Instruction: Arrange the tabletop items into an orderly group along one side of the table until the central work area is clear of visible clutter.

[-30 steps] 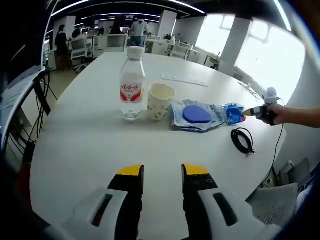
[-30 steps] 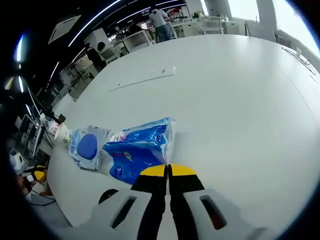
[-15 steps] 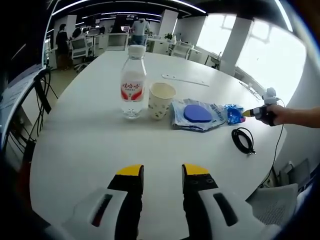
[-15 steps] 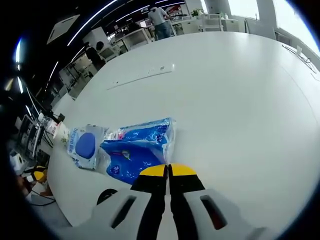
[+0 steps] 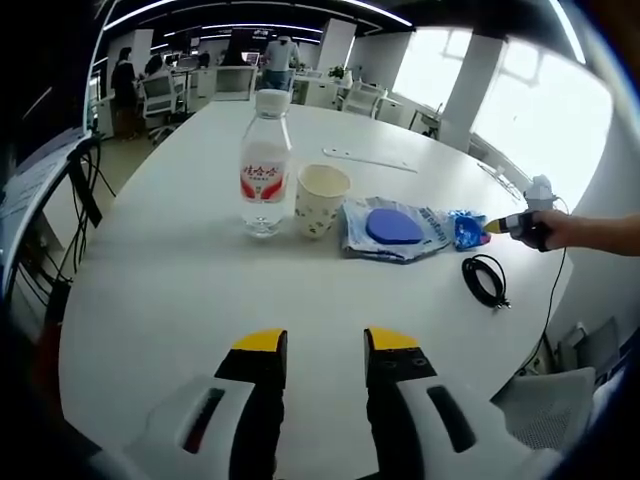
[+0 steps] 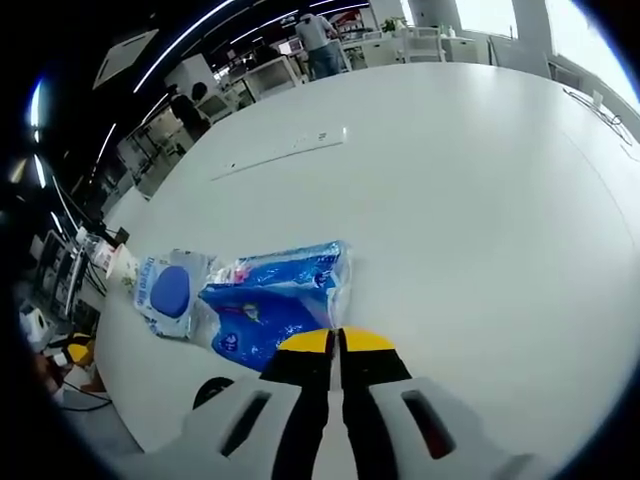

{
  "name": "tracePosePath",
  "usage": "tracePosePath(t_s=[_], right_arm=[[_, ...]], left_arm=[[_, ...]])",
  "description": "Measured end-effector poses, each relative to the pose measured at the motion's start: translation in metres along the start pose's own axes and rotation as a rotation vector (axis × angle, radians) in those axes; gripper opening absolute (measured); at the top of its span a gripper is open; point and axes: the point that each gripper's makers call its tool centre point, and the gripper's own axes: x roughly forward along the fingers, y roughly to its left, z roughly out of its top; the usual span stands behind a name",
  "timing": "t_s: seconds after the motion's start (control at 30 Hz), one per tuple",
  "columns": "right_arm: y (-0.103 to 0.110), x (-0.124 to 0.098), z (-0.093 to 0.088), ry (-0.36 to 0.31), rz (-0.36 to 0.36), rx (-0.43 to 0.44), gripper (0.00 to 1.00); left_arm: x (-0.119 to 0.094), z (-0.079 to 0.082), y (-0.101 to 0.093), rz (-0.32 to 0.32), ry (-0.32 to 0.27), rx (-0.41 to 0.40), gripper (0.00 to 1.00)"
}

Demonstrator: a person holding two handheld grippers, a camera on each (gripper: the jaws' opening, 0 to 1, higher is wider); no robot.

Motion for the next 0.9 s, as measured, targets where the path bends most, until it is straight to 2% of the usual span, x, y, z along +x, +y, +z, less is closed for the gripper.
tracePosePath(t_s=[0.43, 0.9], right_arm=[[0.002, 0.000, 0.002, -0.008, 0.003, 0.007, 0.00], [0.001, -0.012, 0.000, -0.014, -0.001, -0.006, 0.01]], left_arm=[[-0.005, -0.002, 0.003, 0.005, -0.002, -0.002, 0.29], [-0.006, 0.004, -0.002, -0.008, -0.016, 0.006, 0.29]])
